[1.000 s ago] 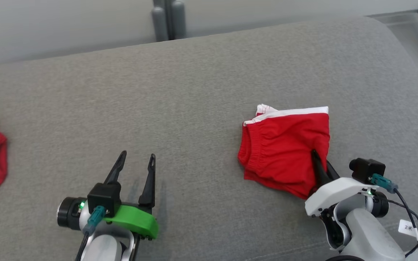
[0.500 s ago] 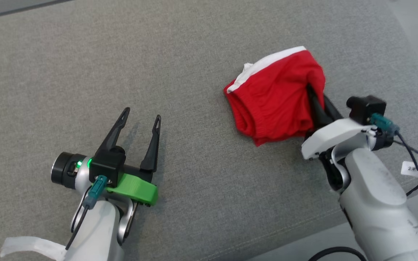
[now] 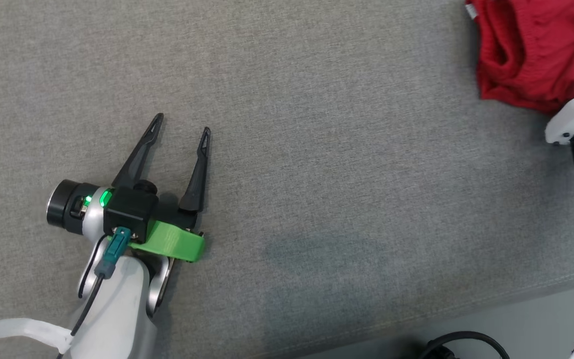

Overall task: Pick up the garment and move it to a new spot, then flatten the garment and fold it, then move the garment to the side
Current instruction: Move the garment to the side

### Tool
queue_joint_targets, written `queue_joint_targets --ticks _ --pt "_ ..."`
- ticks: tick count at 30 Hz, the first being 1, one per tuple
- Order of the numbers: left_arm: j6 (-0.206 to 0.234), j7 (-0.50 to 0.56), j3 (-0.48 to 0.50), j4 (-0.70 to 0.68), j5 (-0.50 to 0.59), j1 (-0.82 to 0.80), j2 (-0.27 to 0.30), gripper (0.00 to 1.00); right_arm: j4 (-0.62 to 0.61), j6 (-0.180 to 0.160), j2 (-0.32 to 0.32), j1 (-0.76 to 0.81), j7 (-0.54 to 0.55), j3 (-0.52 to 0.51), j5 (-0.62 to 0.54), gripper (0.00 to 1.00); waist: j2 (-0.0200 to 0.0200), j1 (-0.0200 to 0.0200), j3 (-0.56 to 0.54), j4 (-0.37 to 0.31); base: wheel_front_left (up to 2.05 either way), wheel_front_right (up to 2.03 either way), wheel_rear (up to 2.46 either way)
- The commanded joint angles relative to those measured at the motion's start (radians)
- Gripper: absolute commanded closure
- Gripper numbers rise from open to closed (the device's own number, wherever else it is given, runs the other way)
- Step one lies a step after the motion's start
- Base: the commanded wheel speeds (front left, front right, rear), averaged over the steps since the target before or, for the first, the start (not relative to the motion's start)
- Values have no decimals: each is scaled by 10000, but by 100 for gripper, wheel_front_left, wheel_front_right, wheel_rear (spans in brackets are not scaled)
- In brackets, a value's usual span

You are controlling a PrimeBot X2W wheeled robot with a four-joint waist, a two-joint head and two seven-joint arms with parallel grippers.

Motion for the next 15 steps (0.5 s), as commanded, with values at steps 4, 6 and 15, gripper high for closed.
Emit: queue_joint_targets --ticks 4,6,15 --pt "69 23 37 139 47 20 163 0 275 -19 -490 -282 3 -730 -654 100 -1 0 296 375 0 0 0" --pt "65 29 20 168 54 49 181 0 341 -19 -640 -331 3 -1061 -1059 100 -1 0 268 396 0 0 0" --pt "140 28 -70 402 -35 107 86 0 47 -19 -945 -323 3 -2814 -2435 0 -1 0 -116 531 0 0 0"
